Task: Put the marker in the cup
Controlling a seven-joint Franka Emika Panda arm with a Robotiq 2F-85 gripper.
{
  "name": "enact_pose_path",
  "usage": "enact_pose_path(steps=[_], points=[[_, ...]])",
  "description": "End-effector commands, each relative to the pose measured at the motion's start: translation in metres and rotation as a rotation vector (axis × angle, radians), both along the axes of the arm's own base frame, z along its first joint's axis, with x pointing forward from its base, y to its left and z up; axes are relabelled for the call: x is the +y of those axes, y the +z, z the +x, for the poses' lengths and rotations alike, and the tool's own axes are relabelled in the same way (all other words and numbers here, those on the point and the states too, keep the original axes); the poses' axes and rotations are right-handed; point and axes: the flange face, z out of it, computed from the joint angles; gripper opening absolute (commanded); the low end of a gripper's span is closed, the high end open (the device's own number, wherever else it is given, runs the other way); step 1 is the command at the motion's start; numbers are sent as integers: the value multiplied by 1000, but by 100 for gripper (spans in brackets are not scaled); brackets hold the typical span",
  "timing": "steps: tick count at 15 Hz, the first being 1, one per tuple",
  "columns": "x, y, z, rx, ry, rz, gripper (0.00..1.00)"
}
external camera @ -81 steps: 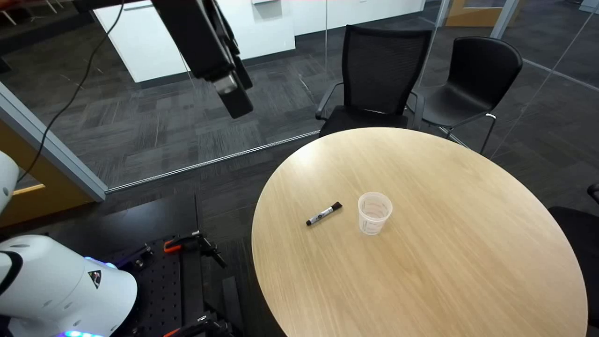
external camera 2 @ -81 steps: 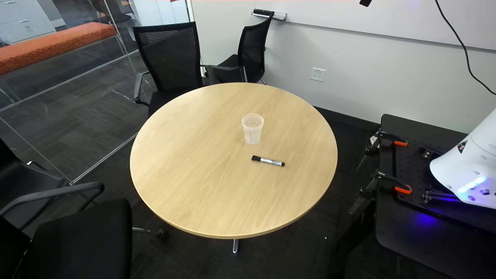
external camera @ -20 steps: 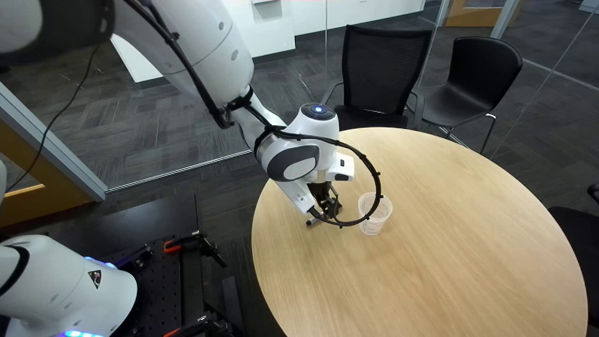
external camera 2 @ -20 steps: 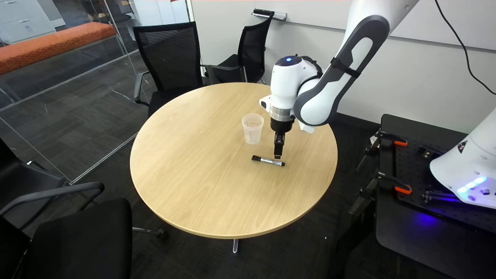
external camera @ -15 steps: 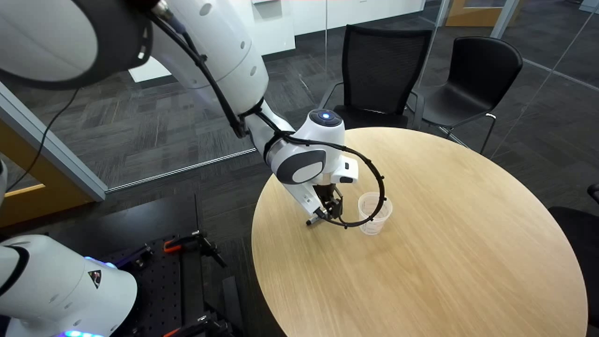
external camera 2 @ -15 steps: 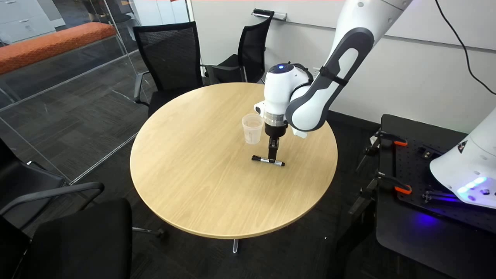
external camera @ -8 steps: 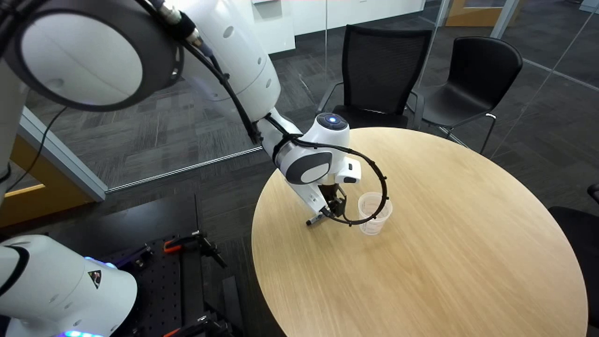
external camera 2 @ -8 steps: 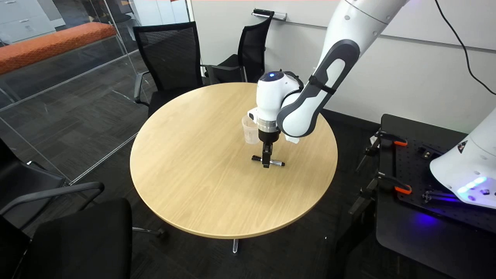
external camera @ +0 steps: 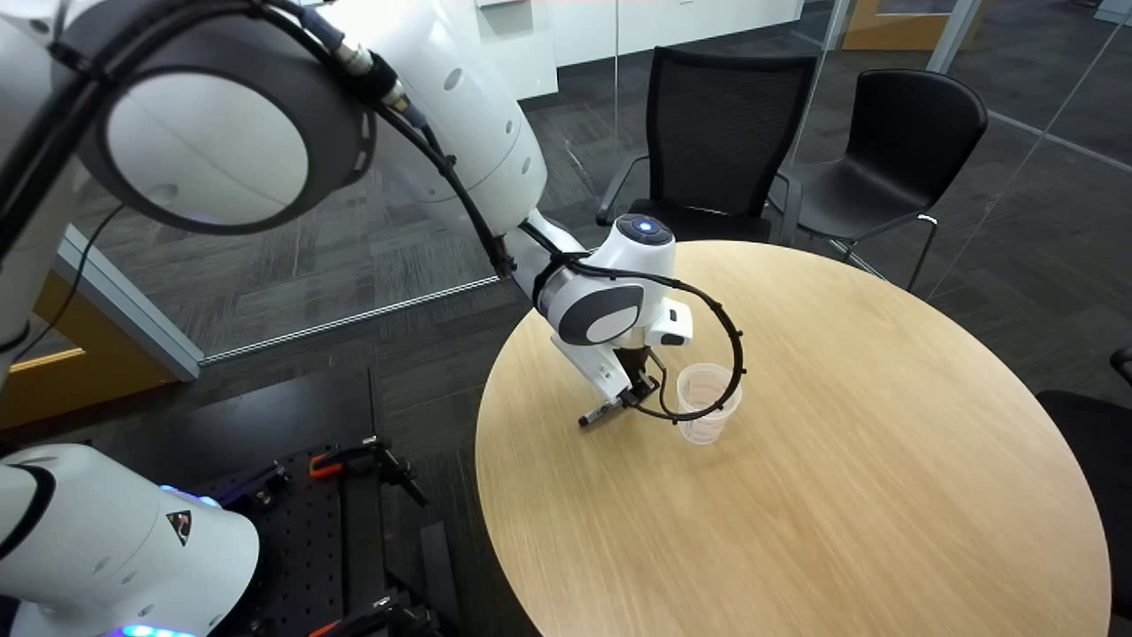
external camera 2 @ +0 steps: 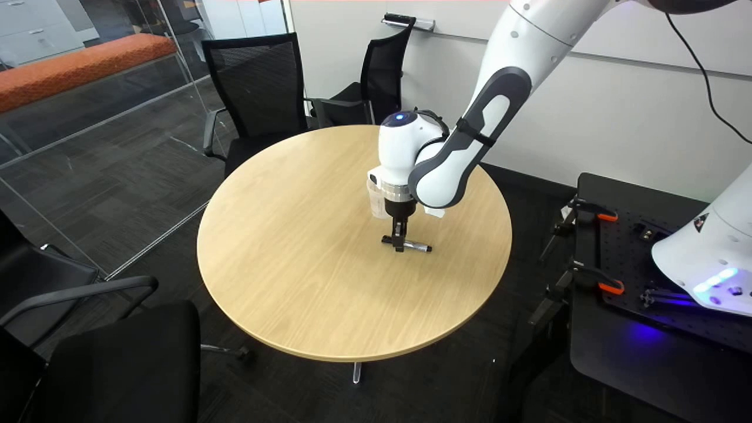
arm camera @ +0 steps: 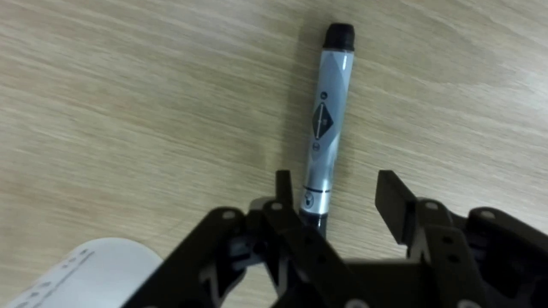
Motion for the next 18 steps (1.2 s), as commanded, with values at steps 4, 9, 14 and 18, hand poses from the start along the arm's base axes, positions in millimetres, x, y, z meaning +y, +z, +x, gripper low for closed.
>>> enact_pose_path(steps=[4,9,14,18], points=[[-1,-4,13,42,20,2,1],[-4,-5,17,92,10,9,5],[4,23,12,137,-9,-29,5],[8,54,12,113,-51,-62,5]])
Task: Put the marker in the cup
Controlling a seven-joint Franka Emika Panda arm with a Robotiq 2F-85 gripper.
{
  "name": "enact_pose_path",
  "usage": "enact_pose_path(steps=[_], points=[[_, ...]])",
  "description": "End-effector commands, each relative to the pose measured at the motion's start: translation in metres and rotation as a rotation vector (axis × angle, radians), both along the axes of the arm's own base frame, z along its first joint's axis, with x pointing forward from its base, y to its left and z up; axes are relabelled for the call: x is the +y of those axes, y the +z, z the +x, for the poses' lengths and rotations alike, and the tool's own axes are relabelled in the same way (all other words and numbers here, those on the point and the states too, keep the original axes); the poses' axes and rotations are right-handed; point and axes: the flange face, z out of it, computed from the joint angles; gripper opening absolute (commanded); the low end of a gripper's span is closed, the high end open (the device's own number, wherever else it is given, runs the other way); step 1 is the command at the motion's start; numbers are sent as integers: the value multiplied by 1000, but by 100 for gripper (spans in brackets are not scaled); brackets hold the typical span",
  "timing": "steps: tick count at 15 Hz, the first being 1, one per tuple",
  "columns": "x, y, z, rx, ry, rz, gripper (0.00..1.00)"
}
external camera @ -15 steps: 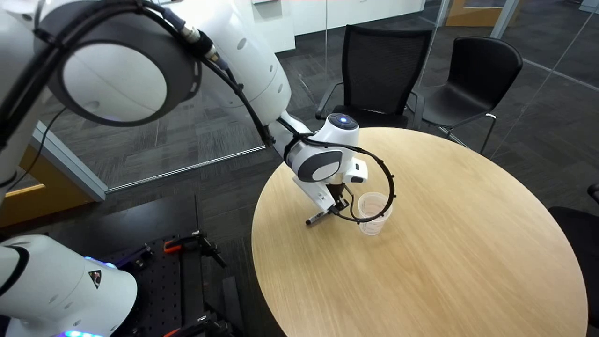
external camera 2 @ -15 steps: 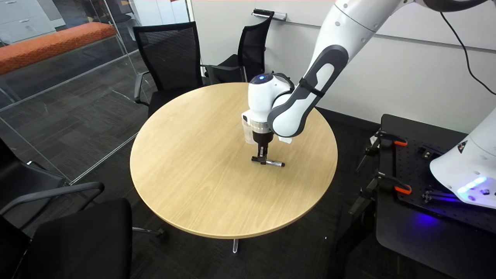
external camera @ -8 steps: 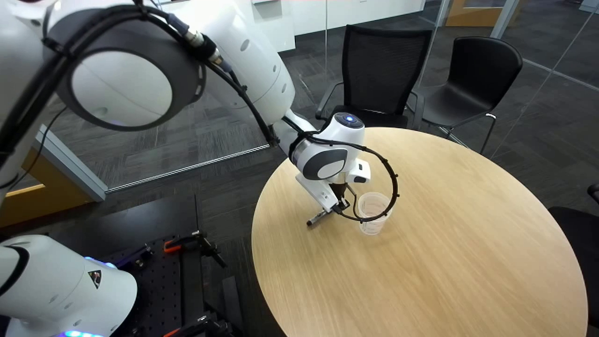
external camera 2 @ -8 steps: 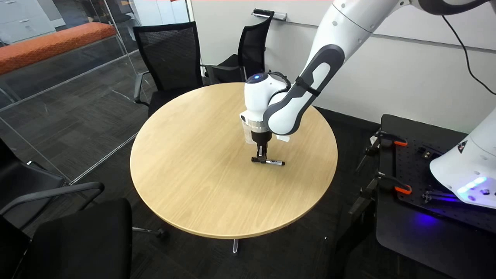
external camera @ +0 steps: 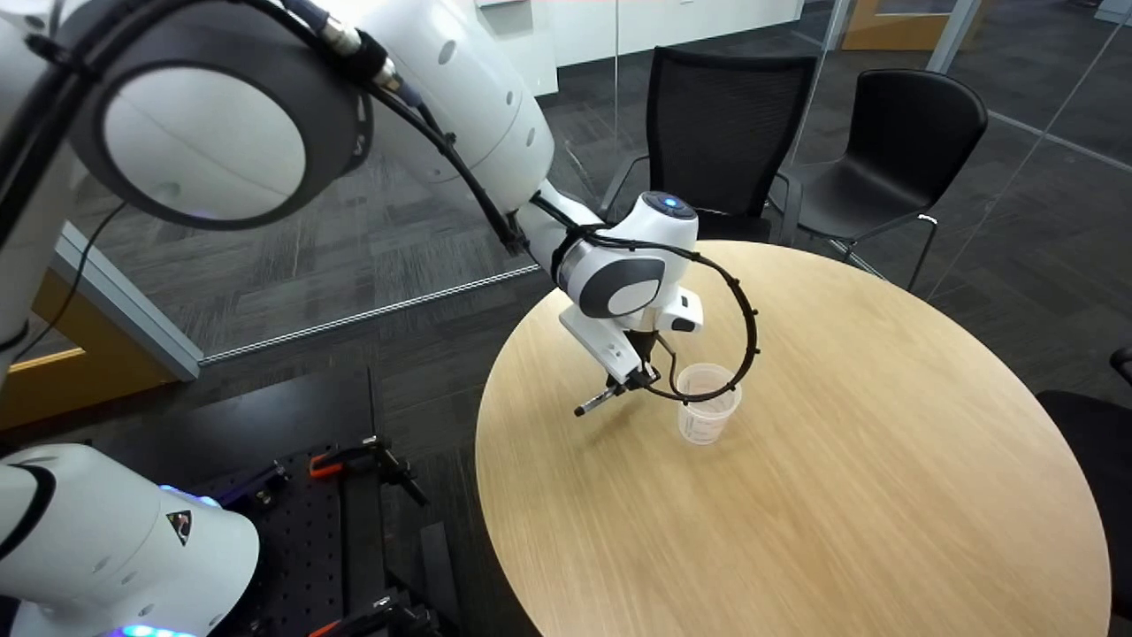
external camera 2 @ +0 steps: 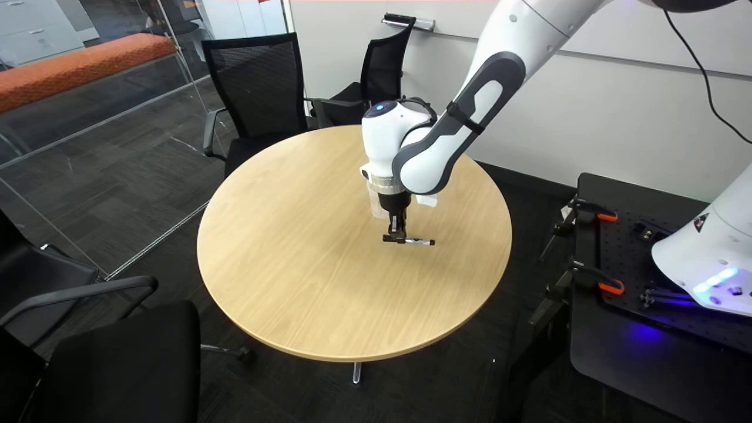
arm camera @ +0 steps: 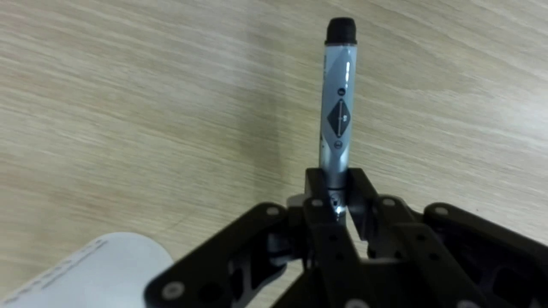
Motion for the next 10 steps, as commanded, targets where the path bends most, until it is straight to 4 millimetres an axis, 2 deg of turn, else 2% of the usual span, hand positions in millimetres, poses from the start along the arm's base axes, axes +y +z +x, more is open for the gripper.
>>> enact_pose_path(steps=[1,10], points=[[3,44,-4,-9,-50,-37,5],[-28,144,1,-121,-195,-70,5]])
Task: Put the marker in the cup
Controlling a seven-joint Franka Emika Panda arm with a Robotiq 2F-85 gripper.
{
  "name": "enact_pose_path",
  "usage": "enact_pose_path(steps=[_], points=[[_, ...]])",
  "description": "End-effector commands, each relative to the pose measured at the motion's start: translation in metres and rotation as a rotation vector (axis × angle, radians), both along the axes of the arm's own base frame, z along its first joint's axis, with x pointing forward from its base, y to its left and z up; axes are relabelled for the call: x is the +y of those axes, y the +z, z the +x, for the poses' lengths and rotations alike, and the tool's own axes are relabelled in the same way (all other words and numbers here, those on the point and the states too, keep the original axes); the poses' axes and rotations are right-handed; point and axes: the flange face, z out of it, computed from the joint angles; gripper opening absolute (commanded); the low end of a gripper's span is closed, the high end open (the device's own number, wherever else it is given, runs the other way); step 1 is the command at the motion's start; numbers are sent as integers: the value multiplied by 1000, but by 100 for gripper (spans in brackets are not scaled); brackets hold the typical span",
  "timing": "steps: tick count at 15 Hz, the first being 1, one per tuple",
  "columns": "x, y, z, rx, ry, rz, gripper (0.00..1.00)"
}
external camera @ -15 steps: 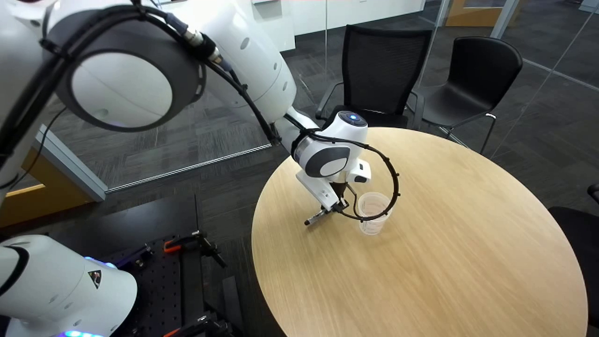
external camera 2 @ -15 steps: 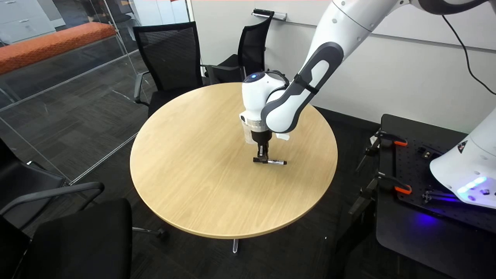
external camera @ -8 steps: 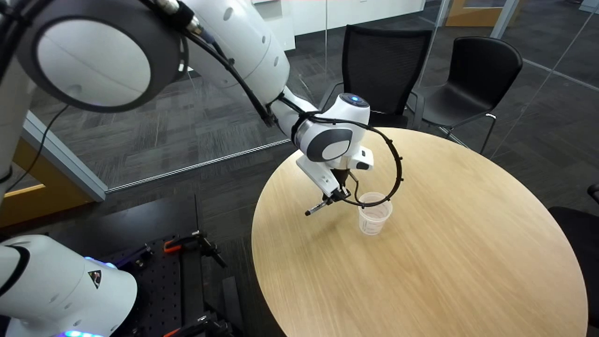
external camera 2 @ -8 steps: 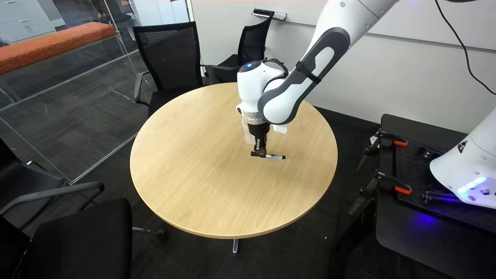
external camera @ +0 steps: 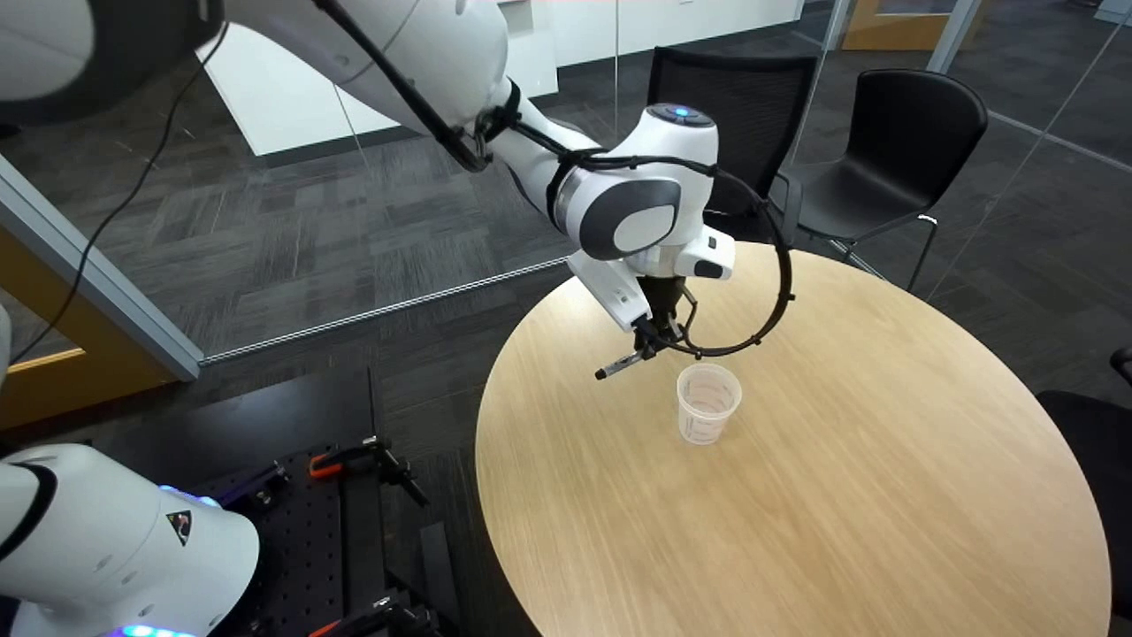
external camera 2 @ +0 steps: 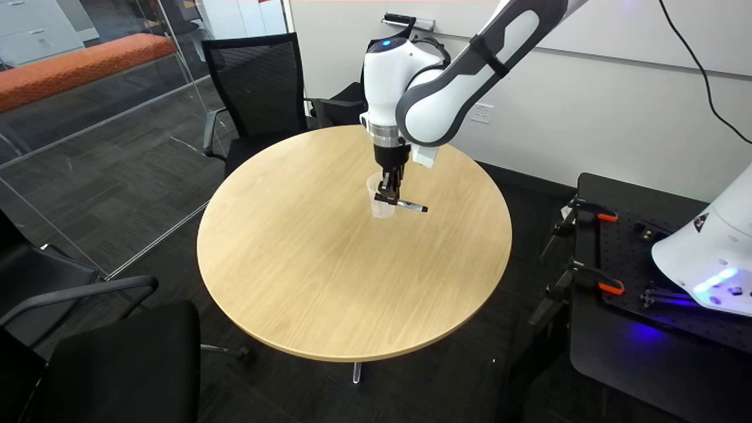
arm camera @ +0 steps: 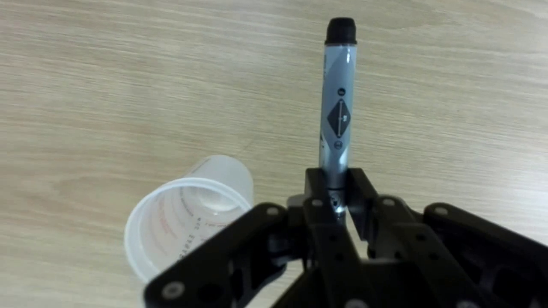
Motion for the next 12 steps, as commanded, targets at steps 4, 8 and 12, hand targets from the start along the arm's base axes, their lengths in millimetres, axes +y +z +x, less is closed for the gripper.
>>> enact_pose_path(steps=[4,8,12], points=[[-26,64,-10,-92,-176,-134,5],[-34,62,1,-106,-198,-168,19],[-33,58,1,-99,-195,-167,19]])
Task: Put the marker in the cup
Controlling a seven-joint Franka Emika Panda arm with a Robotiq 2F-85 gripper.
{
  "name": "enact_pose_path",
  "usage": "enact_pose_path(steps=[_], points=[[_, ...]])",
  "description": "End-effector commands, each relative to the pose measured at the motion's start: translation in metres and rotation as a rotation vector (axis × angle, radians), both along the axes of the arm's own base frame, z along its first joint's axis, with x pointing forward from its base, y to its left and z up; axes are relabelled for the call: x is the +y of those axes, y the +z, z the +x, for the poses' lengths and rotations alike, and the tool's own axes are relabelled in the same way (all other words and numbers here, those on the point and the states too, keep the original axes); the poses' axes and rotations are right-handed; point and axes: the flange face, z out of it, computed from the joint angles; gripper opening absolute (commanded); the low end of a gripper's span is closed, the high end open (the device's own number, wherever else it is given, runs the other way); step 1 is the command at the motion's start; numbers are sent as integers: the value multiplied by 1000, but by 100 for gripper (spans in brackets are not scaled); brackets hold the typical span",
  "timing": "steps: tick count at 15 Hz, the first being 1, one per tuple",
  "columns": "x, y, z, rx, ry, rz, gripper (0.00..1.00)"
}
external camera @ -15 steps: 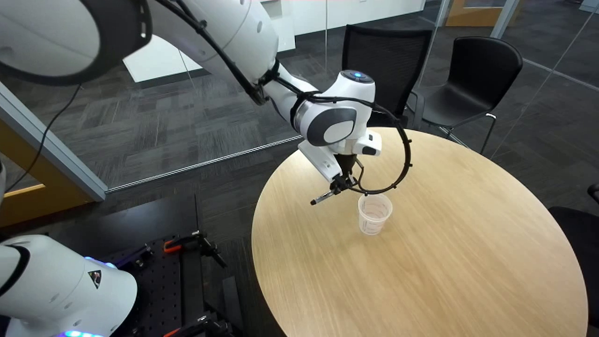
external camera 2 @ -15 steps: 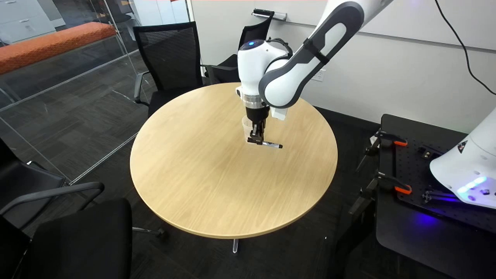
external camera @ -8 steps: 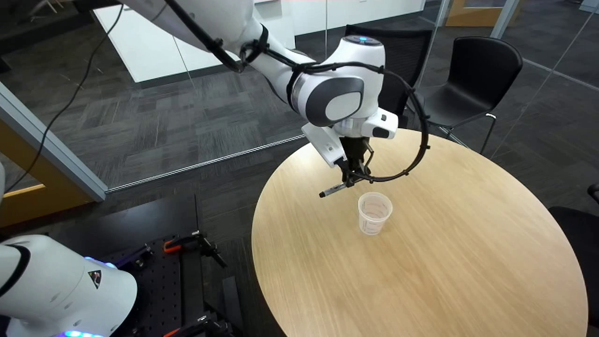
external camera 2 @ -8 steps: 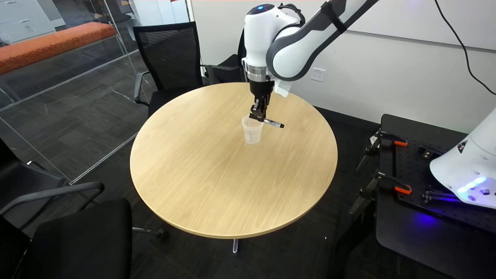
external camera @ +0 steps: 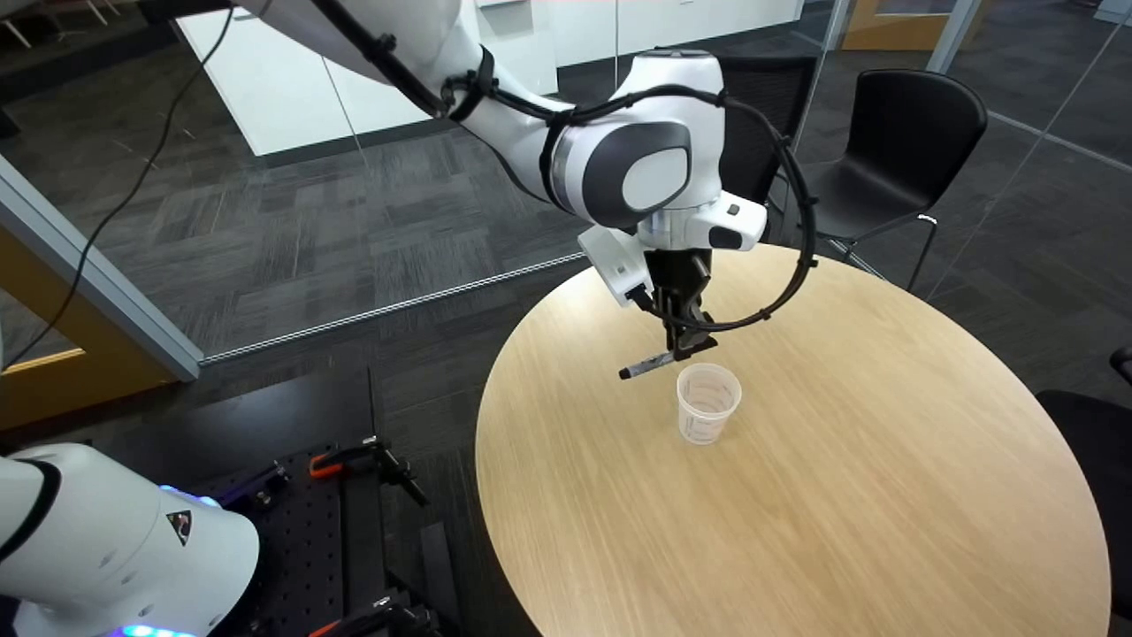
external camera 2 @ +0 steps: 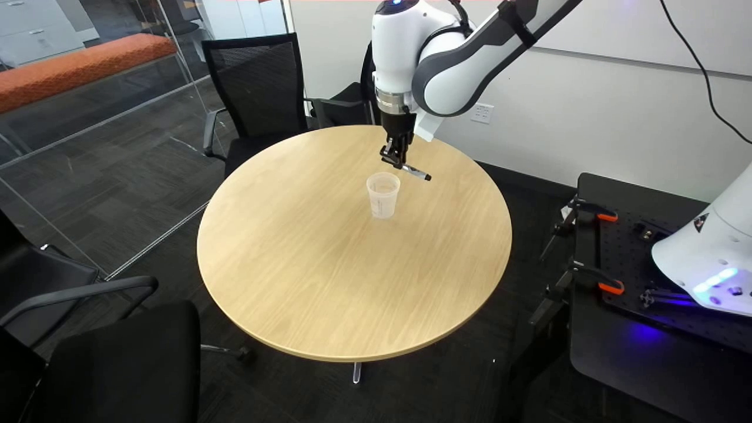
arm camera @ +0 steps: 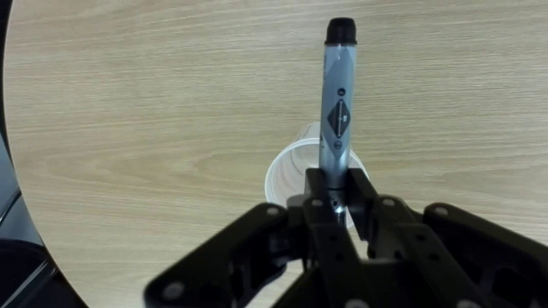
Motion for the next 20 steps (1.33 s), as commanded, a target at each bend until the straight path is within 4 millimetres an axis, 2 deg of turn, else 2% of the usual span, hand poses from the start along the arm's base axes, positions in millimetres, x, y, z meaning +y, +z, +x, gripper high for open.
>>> enact_pose_path(steps=[1,2,6,12,16,20], points=[[0,0,0,1,0,0,19],[0,-1,1,-9,-23,-20,5],[1,-1,3,-127,-176,-178,5],[19,-10,0,-321,-360,-381,5],[28,-19,-2,-489,-482,-452,5],[28,-27,-2,-644,-575,-481,5]])
